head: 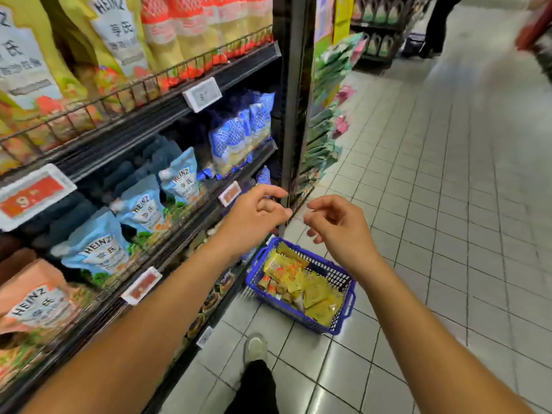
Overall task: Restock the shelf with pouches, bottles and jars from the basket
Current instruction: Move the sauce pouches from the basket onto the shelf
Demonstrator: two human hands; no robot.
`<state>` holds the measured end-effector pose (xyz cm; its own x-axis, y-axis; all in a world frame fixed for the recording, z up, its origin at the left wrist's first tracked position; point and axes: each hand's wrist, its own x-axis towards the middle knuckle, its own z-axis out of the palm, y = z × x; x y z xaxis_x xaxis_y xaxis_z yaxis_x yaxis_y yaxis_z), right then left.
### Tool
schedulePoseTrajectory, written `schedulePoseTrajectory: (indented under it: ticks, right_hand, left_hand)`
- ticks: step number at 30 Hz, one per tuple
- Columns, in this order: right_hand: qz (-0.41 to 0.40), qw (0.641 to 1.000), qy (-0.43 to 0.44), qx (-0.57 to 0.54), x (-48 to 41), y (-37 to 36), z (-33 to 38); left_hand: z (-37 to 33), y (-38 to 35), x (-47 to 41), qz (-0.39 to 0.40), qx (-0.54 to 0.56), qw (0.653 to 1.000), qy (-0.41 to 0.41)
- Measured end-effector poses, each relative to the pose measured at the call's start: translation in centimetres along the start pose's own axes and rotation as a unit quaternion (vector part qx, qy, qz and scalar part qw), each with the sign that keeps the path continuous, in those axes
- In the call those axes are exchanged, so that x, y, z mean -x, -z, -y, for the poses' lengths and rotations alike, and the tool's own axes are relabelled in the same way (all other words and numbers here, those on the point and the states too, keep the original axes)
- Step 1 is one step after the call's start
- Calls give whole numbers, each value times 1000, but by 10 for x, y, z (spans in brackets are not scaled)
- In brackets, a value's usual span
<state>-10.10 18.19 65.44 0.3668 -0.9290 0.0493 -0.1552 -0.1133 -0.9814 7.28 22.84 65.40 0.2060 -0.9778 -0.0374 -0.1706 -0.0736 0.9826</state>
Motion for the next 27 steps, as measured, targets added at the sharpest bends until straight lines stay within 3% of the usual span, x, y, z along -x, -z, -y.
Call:
schedulePoseTrajectory:
  ticks: [13,27]
  right_hand:
    - [-91,986,-138,17,-116,27,-95]
    - [-165,942,-293,-24,-185,53,-229]
  left_hand:
    - [74,-33,-155,75,18,990,120]
    - [194,-70,-286,131,-19,957,259]
